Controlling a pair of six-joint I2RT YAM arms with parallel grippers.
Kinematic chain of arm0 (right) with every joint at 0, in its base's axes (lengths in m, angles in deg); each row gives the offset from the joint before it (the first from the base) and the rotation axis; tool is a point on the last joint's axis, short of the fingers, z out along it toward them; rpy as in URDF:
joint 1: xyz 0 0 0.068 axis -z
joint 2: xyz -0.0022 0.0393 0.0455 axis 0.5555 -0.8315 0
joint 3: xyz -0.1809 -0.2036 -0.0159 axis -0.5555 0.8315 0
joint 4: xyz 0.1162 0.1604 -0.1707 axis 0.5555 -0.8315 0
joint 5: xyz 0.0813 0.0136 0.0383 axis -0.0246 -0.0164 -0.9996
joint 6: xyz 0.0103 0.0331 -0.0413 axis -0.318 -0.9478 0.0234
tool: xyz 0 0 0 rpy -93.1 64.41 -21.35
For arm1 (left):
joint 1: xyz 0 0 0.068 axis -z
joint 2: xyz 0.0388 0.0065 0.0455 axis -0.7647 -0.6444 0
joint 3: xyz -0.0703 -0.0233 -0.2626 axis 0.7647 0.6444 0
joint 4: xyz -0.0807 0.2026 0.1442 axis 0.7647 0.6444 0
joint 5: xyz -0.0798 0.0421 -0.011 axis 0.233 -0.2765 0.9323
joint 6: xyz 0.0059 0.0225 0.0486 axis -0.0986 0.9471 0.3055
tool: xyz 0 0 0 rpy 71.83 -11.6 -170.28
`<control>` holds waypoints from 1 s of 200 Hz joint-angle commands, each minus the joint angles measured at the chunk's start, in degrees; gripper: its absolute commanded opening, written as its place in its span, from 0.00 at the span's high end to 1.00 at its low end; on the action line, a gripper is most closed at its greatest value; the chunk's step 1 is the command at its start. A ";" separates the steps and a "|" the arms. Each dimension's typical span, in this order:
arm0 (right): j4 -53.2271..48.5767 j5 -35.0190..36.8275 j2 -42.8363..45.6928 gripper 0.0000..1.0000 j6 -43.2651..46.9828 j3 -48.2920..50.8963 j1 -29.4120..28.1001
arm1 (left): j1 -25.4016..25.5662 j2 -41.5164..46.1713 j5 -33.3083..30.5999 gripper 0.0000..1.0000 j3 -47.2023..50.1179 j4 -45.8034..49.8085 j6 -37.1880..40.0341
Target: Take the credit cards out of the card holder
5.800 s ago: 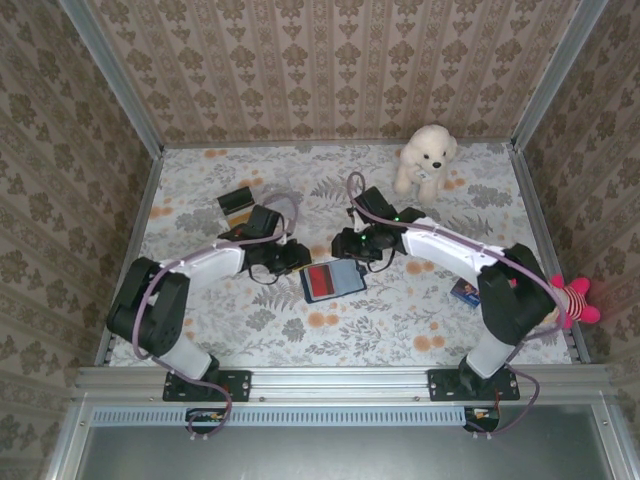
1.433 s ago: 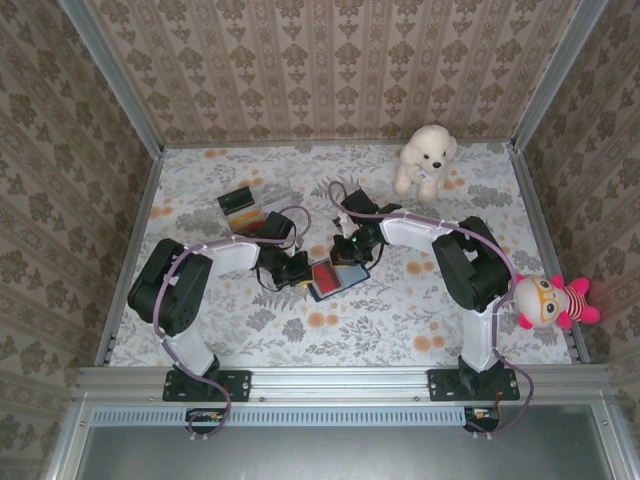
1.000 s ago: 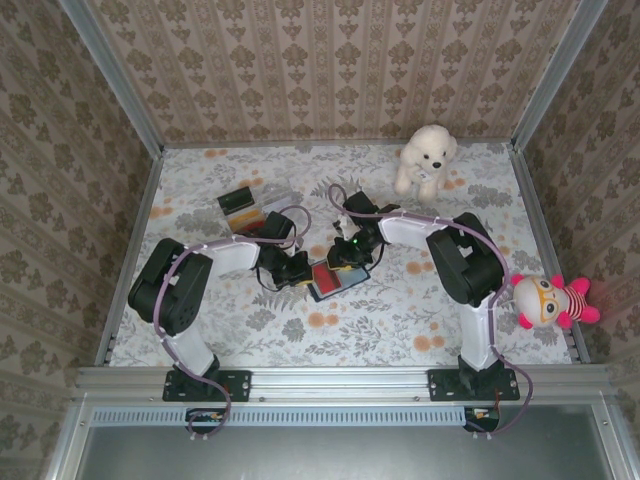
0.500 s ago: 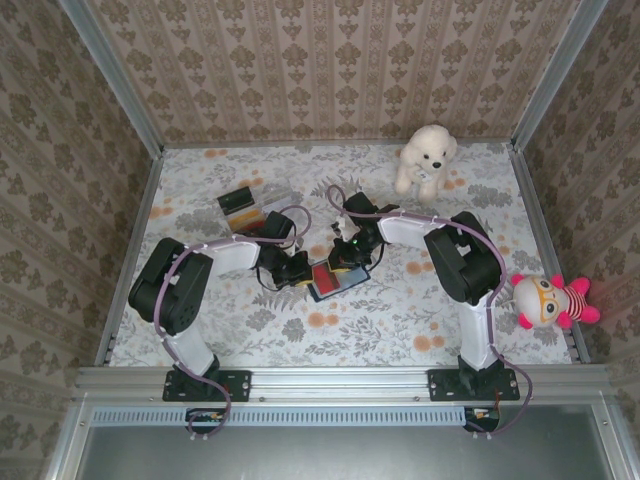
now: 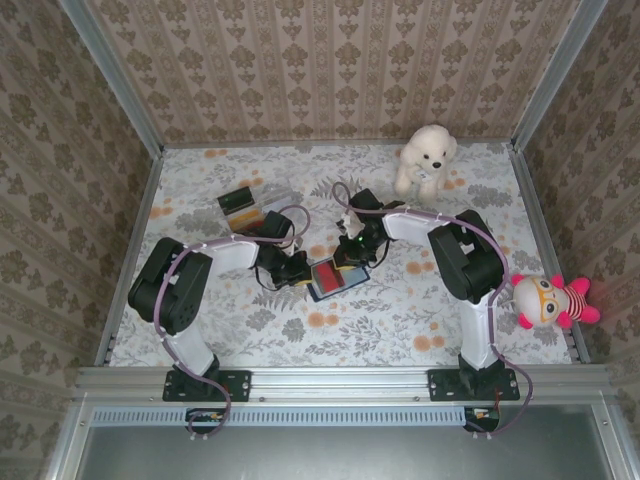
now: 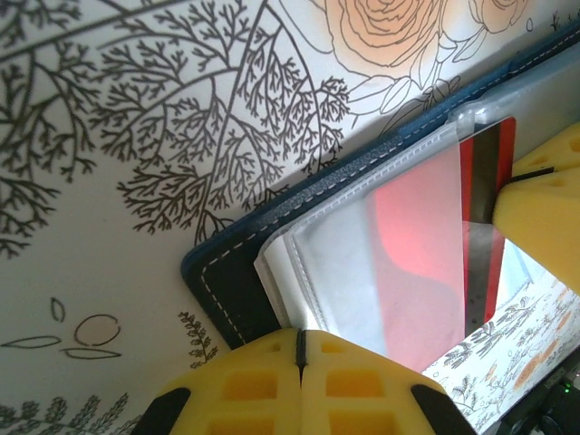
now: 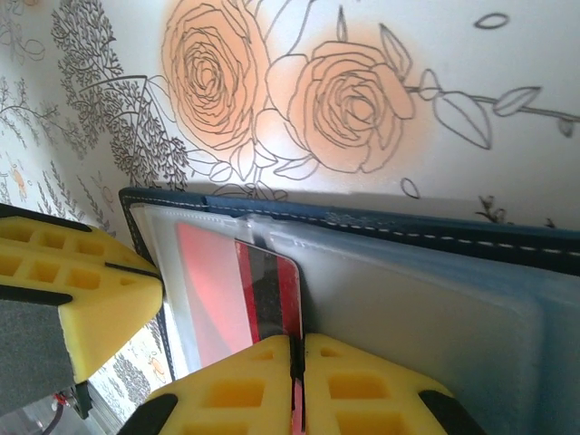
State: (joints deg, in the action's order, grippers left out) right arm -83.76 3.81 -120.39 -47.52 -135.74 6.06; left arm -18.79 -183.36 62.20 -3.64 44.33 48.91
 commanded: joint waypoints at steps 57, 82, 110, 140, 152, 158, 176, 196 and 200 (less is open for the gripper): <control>-3.90 2.60 2.85 0.92 1.64 -1.07 1.39 | -0.77 -0.32 -2.58 1.00 -0.02 4.74 2.31; -3.52 1.87 3.17 0.92 1.71 -0.61 1.69 | -0.68 1.95 -1.50 1.00 -0.59 3.42 3.28; -2.09 0.10 2.83 0.92 0.94 0.15 1.58 | 0.05 4.90 0.59 1.00 -0.52 -1.60 2.71; -1.96 -0.07 2.70 0.92 0.36 0.96 1.60 | 1.40 4.56 -0.05 1.00 -2.20 -2.54 2.30; -2.00 -0.04 2.89 0.93 0.28 1.06 1.58 | 1.76 3.18 -0.17 1.00 -2.73 -2.67 1.75; -0.53 -0.03 3.01 0.93 0.28 1.15 1.58 | 1.93 2.27 -0.17 1.00 -3.14 -2.42 1.41; -0.34 0.52 3.91 0.95 0.30 1.46 1.58 | 2.52 -0.46 -0.73 1.00 -4.17 -1.45 1.00; 0.42 0.71 5.42 0.96 -0.01 2.47 2.08 | 2.75 -2.05 -0.60 1.00 -3.59 -2.58 0.71; 0.89 0.46 5.93 0.97 -0.23 2.92 2.22 | 2.75 -2.25 -0.91 1.00 -3.35 -2.89 0.77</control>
State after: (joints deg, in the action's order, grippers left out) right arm -83.98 4.22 -118.12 -46.78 -134.67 7.59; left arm -16.39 -183.43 62.07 -6.96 41.75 50.49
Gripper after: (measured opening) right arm 0.056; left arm 0.047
